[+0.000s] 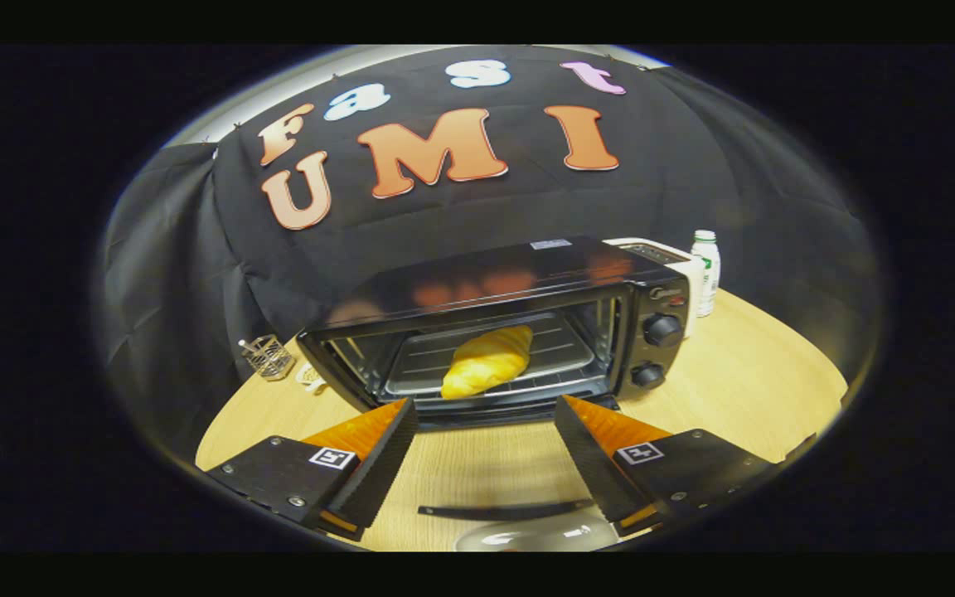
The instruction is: Open the toaster oven, put the food inside, and close the toaster oven door.
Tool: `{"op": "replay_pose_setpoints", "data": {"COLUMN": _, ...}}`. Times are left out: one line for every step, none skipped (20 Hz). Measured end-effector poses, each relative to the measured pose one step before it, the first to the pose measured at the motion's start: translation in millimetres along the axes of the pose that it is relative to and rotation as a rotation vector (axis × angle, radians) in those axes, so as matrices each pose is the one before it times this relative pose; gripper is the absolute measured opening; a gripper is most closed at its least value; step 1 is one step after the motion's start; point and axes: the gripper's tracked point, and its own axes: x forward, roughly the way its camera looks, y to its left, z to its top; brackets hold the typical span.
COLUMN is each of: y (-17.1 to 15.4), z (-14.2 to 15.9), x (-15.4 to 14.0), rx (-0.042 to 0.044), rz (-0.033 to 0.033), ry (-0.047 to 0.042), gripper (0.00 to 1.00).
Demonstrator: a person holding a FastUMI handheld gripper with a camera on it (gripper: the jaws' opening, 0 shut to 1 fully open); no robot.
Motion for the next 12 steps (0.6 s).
{"op": "replay_pose_setpoints", "data": {"y": -0.82, "z": -6.99, "x": -9.95, "rx": -0.00044, "rz": 0.00101, "ry": 0.00898, "gripper": 0.98}}
{"op": "replay_pose_setpoints", "data": {"y": -0.28, "z": -8.0, "x": -8.31, "rx": -0.00319, "rz": -0.00235, "ry": 0.011, "gripper": 0.98}}
{"op": "replay_pose_setpoints", "data": {"y": -3.24, "z": -8.14, "x": -8.53, "rx": -0.00633, "rz": -0.00863, "ry": 0.0065, "gripper": 0.99}}
{"op": "replay_pose_setpoints", "data": {"y": -1.32, "z": -8.54, "x": -5.44, "rx": -0.01002, "rz": -0.004, "ry": 0.00995, "gripper": 0.98}}
{"op": "replay_pose_setpoints", "data": {"y": -2.2, "z": -10.53, "x": -5.34, "rx": -0.01191, "rz": -0.00636, "ry": 0.01524, "gripper": 0.99}}
{"op": "replay_pose_setpoints", "data": {"y": -0.91, "z": -10.46, "x": -3.93, "rx": -0.01003, "rz": -0.00437, "ry": 0.01638, "gripper": 0.98}}
{"op": "replay_pose_setpoints", "data": {"y": -0.72, "z": -10.44, "x": -2.24, "rx": -0.01069, "rz": -0.00318, "ry": 0.0189, "gripper": 0.99}}
{"op": "replay_pose_setpoints", "data": {"y": -0.35, "z": -11.02, "x": -1.4, "rx": -0.01188, "rz": -0.00319, "ry": 0.01911, "gripper": 0.99}}
{"op": "replay_pose_setpoints", "data": {"y": -0.7, "z": -12.7, "x": -0.18, "rx": -0.01491, "rz": -0.00264, "ry": 0.0241, "gripper": 0.99}}
{"op": "replay_pose_setpoints", "data": {"y": 1.59, "z": -13.47, "x": 0.45, "rx": -0.01632, "rz": 0.00318, "ry": 0.03154, "gripper": 0.99}}
{"op": "replay_pose_setpoints", "data": {"y": 2.96, "z": -11.38, "x": 0.82, "rx": -0.01024, "rz": 0.0046, "ry": 0.02801, "gripper": 0.99}}
{"op": "replay_pose_setpoints", "data": {"y": 3.81, "z": -8.91, "x": 3.29, "rx": -0.00724, "rz": 0.00531, "ry": 0.02285, "gripper": 0.99}}
